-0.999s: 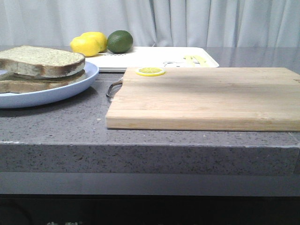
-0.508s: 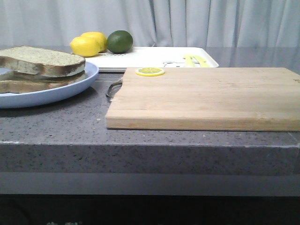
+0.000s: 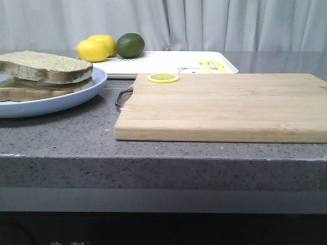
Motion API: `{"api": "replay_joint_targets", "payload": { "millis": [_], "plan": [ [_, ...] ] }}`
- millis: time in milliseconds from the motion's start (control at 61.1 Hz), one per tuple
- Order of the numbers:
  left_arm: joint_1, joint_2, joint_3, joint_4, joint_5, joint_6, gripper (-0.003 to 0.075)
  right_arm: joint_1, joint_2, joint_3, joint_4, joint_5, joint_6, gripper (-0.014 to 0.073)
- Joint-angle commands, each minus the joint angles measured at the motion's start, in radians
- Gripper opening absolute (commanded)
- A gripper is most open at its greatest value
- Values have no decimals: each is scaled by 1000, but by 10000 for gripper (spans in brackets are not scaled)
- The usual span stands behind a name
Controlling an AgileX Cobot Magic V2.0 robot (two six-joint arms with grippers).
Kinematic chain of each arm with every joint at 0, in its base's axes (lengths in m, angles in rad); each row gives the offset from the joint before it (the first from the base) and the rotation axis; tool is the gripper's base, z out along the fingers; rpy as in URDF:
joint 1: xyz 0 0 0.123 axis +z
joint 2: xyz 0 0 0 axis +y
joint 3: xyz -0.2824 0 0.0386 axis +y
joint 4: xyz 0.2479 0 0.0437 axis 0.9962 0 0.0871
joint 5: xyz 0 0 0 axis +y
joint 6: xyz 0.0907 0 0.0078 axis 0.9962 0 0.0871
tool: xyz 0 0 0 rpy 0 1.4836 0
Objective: Place bread and move sandwich to tray
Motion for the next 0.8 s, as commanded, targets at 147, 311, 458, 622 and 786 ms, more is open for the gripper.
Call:
{"api": "replay_joint_targets", "payload": {
  "millis": [147, 311, 458, 622, 786],
  "plan": [
    [-7, 118, -117, 77, 55, -37, 544, -6, -18, -18, -4, -54, -3, 439],
    [32, 326, -239, 92, 173, -37, 544, -6, -18, -18, -4, -54, -3, 439],
    [140, 513, -347, 52, 226, -37, 544, -6, -18, -18, -4, -55, -3, 439],
    [282, 704, -448, -143, 273, 71, 544, -6, -18, -18, -4, -55, -3, 439],
    [403, 861, -497, -446, 322, 273, 544, -6, -18, -18, -4, -55, -3, 439]
  ]
}}
